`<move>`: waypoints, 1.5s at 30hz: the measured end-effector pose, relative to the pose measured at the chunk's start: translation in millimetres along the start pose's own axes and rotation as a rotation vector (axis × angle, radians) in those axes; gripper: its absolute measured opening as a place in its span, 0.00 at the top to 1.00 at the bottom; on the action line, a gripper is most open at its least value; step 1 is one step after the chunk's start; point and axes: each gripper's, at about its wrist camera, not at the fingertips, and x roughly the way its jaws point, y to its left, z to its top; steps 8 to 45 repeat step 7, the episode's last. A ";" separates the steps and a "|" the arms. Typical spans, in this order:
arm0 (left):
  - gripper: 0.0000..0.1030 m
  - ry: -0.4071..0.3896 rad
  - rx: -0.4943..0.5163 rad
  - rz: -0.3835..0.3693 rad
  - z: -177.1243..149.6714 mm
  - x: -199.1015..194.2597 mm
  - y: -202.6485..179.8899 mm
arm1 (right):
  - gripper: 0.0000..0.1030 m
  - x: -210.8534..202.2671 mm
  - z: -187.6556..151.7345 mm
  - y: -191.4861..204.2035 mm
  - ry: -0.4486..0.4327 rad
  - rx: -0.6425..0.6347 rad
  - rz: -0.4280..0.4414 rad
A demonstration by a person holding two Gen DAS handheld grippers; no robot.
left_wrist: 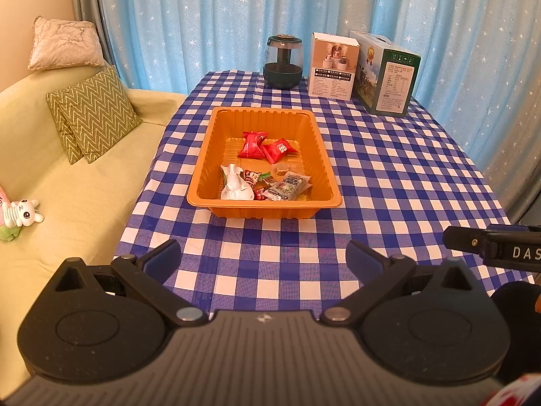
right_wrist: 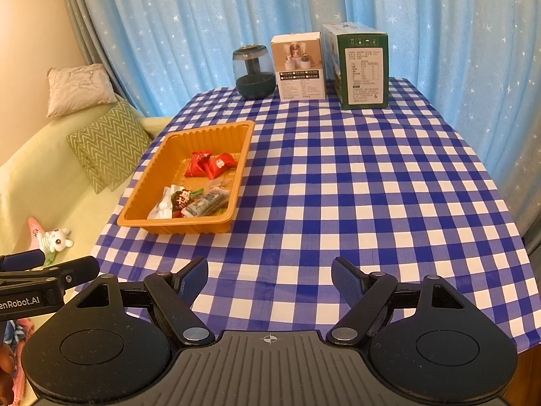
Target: Organize snacks
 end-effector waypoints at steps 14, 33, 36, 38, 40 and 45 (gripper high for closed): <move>0.00 -0.011 0.001 -0.004 -0.8 0.2 -2.7 | 0.23 0.0 0.1 -0.8 0.001 0.000 0.001; 0.00 -0.011 0.001 -0.004 -0.8 0.2 -2.7 | 0.23 0.0 0.1 -0.8 0.001 0.000 0.001; 0.00 -0.011 0.001 -0.004 -0.8 0.2 -2.7 | 0.23 0.0 0.1 -0.8 0.001 0.000 0.001; 0.00 -0.011 0.001 -0.004 -0.8 0.2 -2.7 | 0.23 0.0 0.1 -0.8 0.001 0.000 0.001; 0.00 -0.011 0.001 -0.004 -0.8 0.2 -2.7 | 0.23 0.0 0.1 -0.8 0.001 0.000 0.001; 0.00 -0.011 0.001 -0.004 -0.8 0.2 -2.7 | 0.23 0.0 0.1 -0.8 0.001 0.000 0.001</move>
